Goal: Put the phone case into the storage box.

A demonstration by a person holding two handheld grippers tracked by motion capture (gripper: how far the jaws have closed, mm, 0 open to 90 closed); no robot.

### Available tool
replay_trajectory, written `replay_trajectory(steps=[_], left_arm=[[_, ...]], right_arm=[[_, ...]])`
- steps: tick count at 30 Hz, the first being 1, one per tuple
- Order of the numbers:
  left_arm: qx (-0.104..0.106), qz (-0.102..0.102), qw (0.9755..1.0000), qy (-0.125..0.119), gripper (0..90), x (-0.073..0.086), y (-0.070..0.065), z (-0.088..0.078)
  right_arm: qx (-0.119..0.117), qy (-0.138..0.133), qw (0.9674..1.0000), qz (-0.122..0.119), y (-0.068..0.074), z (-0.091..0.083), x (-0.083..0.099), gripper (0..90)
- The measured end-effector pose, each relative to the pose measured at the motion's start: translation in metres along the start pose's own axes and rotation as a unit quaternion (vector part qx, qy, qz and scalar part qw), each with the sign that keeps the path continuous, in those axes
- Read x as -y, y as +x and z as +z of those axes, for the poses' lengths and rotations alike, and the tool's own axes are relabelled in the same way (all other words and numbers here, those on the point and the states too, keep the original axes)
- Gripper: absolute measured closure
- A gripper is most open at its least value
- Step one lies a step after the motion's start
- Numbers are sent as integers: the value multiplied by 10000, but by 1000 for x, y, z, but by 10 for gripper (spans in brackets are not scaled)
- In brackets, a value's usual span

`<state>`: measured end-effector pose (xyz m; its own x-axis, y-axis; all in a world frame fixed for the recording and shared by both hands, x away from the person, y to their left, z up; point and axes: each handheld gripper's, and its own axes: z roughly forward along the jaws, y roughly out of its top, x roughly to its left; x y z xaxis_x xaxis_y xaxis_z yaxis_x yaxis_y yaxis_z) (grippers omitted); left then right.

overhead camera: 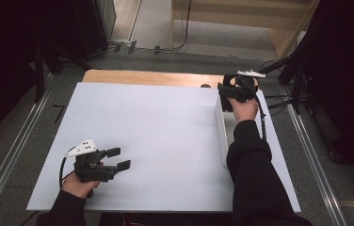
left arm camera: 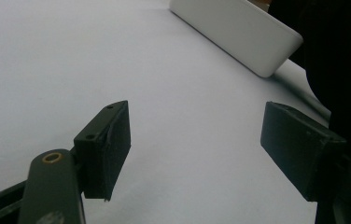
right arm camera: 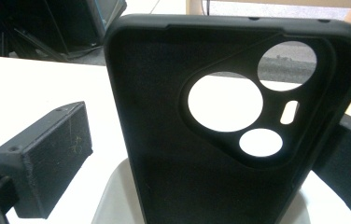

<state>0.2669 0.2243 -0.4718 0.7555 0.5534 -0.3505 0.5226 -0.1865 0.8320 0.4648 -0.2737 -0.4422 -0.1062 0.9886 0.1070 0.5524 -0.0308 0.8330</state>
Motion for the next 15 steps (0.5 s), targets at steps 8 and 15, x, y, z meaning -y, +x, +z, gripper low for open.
replay_trajectory(steps=[8, 15], left_arm=[[7, 17, 10000, 21, 242, 0, 1, 0], [-13, -38, 10000, -28, 242, 0, 2, 0]], right_arm=[[-87, -64, 9999, 37, -2, -3, -3, 0], [-155, -71, 9998, 49, -7, -9, -7, 0]])
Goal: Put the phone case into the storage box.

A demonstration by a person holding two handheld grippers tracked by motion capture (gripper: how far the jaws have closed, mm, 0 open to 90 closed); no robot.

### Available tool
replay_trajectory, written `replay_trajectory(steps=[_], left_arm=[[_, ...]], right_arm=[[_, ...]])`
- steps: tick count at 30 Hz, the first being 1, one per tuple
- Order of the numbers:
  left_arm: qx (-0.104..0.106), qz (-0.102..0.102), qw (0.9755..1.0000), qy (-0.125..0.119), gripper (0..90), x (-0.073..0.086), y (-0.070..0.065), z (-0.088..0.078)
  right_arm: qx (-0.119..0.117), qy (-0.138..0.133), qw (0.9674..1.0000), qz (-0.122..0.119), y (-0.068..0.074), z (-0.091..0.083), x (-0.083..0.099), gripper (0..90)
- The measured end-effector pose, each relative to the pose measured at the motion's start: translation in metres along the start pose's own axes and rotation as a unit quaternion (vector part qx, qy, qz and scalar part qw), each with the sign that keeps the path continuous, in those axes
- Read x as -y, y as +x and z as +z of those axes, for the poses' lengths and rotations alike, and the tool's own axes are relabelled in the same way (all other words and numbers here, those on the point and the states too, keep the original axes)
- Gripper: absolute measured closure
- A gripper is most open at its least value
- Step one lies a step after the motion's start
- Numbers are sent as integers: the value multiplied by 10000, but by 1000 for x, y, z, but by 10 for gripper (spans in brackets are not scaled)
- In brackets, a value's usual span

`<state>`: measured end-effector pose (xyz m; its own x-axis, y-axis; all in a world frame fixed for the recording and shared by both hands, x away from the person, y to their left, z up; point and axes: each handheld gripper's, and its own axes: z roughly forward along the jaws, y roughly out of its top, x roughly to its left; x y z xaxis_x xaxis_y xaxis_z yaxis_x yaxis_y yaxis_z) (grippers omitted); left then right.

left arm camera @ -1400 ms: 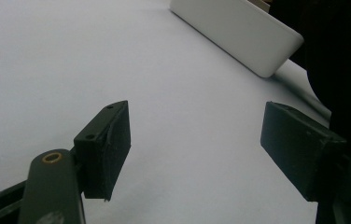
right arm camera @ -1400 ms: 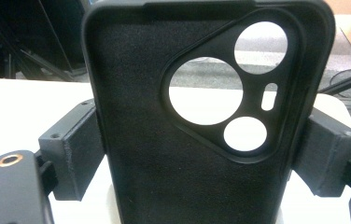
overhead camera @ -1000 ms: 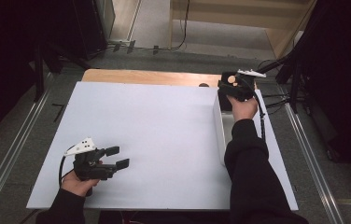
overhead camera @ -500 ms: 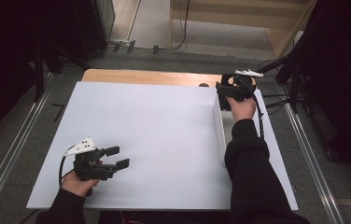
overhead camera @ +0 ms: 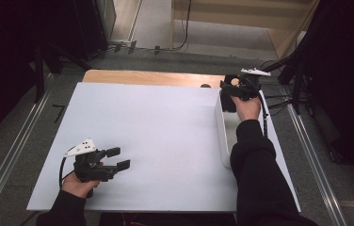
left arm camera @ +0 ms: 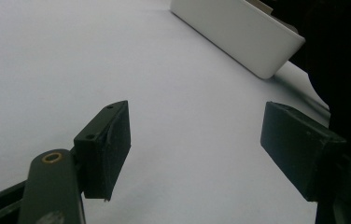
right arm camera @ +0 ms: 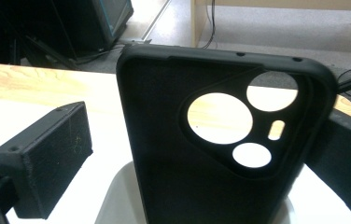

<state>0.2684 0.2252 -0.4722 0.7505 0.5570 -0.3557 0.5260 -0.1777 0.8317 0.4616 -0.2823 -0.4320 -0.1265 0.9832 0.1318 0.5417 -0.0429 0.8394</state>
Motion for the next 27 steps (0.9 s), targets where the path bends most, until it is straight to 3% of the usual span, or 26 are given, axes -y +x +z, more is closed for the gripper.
replay_trajectory(steps=[10, 20, 27], left_arm=[[-15, -16, 10000, 31, 242, 0, 2, 3], [-3, 0, 10000, 16, 242, 0, 0, 2], [22, 34, 10000, 10, 242, -1, -1, 1]], right_arm=[[-134, 105, 9998, -103, -6, -8, -10, 0], [-206, 68, 9997, -151, -2, -19, -24, 0], [-315, -54, 9991, -272, 9, -37, -40, 0]])
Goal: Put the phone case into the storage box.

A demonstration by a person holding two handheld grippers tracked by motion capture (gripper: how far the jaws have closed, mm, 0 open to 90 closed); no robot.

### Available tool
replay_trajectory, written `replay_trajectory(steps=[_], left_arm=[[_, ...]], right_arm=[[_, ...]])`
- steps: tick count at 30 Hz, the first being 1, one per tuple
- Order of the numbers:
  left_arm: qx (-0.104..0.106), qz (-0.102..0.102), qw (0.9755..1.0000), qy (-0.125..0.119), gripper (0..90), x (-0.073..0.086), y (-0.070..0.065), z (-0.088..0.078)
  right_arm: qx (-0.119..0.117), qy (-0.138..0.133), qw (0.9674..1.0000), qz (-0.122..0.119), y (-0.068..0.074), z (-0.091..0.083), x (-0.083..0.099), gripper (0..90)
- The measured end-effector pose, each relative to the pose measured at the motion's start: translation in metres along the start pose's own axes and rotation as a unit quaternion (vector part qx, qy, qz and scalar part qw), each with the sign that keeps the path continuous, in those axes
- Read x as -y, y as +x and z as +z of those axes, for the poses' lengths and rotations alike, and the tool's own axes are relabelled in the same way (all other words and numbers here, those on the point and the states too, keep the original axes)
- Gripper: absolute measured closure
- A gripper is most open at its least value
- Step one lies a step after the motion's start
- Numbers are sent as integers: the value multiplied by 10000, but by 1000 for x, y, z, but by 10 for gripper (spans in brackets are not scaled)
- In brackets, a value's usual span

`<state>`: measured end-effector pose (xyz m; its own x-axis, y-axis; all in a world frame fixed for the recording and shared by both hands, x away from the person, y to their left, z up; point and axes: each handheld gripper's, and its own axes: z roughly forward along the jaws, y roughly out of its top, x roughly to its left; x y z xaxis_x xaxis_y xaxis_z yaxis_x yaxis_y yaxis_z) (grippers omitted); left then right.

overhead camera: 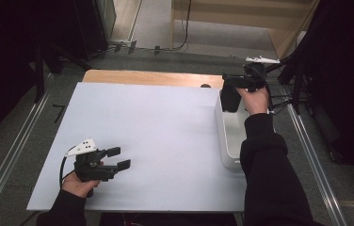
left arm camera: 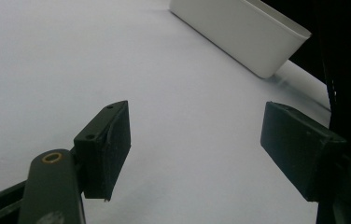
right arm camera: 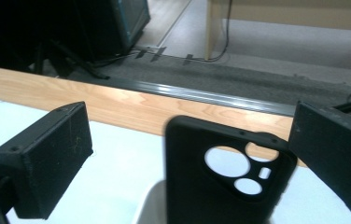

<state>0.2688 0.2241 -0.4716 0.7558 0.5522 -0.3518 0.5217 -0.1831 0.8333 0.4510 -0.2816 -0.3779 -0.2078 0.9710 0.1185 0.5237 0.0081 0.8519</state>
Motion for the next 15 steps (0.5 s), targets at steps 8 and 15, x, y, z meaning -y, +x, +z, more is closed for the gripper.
replay_trajectory(steps=[8, 15], left_arm=[[-2, -6, 10000, 0, 242, -1, 0, 1], [-4, -8, 10000, -7, 242, -1, 0, 1]], right_arm=[[-86, -13, 9999, -114, 11, -9, -8, 0], [-441, 8, 9990, -71, 20, -19, -11, 0]])
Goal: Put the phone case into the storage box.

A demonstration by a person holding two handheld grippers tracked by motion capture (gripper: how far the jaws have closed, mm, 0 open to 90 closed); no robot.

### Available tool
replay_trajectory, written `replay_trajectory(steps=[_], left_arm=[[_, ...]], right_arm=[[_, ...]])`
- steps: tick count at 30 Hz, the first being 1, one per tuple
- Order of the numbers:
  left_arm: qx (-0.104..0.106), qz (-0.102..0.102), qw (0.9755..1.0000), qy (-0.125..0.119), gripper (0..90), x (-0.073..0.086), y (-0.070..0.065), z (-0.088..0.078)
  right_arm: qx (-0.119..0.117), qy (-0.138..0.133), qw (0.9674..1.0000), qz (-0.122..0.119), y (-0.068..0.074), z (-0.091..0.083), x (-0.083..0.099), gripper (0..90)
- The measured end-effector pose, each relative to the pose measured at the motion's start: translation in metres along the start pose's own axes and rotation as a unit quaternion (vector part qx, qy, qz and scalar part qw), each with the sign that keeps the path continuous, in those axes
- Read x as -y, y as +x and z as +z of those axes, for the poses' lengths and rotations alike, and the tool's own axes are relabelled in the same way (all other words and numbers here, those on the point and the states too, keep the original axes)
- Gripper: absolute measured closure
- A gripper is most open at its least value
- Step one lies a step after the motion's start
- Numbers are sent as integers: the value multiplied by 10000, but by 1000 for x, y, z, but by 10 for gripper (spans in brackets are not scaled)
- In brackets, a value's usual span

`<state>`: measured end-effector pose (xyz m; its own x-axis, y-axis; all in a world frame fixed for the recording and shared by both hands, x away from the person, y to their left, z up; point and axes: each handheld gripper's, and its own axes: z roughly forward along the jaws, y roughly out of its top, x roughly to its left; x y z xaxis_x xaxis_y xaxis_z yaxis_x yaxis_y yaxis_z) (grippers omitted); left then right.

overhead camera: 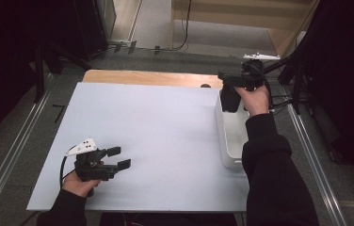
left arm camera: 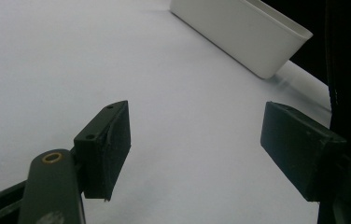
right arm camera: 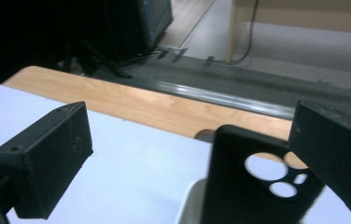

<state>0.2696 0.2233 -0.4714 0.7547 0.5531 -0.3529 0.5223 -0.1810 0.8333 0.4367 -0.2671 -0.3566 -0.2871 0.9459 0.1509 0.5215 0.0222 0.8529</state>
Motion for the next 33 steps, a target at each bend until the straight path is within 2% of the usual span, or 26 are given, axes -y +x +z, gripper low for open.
replay_trajectory(steps=[2, 4, 13, 14, 15, 19, 20, 21, 24, 28, 33], left_arm=[[3, 5, 10000, 0, 242, 0, 0, 0], [-1, -5, 10000, 6, 242, 0, 0, 0], [-1, 1, 10000, 7, 242, 0, 1, 1], [-1, -2, 10000, 6, 242, 0, 1, 1], [-1, 1, 10000, 8, 242, 0, 1, 1], [1, 5, 10000, 5, 242, 0, 1, 1], [2, -2, 10000, 0, 242, 0, 1, 1], [2, -3, 10000, 1, 242, 0, 1, 1], [5, 0, 10000, 1, 242, 0, 1, 1], [6, 9, 10000, 5, 242, 0, 1, 1], [13, 5, 10000, 0, 242, 0, 1, 1]], right_arm=[[-247, 18, 9997, 34, 3, -1, 2, 0], [-335, 42, 9994, 27, 7, -1, 6, 0], [-573, 164, 9982, -57, 23, -4, 17, 0], [-610, 178, 9980, -57, 24, -5, 18, 15], [-659, 159, 9976, -99, 25, -6, 19, 67], [-803, 208, 9964, -145, 32, -10, 23, 78], [-808, 262, 9963, -152, 33, -11, 23, 81], [-845, 308, 9957, -204, 34, -13, 25, 136], [-880, 498, 9945, -285, 39, -15, 29, 141], [-1053, 511, 9930, -126, 43, -19, 36, 141], [-1091, 464, 9926, -264, 49, -23, 45, 142]])
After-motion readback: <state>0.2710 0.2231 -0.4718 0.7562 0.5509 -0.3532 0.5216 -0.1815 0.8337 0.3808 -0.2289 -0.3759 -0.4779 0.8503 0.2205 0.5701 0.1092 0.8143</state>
